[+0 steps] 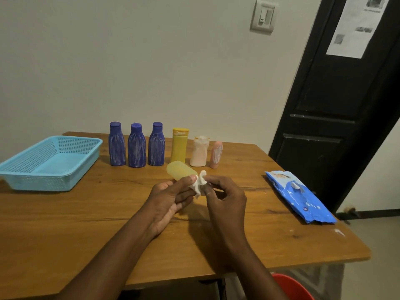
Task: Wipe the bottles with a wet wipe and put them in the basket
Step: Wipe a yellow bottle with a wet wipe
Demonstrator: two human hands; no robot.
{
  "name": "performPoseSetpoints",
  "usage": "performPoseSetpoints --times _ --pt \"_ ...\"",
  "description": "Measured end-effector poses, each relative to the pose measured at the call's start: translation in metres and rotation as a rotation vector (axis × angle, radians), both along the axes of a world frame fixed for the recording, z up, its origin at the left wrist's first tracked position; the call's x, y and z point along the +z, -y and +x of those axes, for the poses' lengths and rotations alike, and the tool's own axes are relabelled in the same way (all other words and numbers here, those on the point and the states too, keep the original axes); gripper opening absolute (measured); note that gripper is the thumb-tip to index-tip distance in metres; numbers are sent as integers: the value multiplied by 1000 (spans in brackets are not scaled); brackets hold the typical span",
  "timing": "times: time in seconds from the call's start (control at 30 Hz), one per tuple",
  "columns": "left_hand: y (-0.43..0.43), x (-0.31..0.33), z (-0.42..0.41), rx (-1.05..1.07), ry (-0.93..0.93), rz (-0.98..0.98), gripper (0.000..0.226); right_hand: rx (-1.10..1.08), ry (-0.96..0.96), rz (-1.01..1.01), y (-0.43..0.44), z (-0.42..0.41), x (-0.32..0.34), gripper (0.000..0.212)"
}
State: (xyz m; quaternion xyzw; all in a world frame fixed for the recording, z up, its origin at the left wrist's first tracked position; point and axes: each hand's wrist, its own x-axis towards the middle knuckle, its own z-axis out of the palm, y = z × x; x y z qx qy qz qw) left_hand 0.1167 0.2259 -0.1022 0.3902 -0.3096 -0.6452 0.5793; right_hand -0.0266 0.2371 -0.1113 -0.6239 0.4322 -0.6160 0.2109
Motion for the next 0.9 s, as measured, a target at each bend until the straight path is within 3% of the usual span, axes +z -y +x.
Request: performPoseSetpoints --times 0.1,0.3,0.53,0.73,0.9 --pt "1 -1 3 0 -1 -1 43 41 -137 -99 -9 8 -6 35" --pt "0 0 1 -4 4 19 31 12 32 96 1 -5 -8 26" --pt "0 -1 3 -8 30 -19 46 67 -156 -82 -4 0 -4 32" --pt "0 0 1 -18 38 4 50 49 -32 116 0 -9 -4 30" --pt "1 -2 0 -10 18 10 40 37 -170 -94 4 -9 0 38"
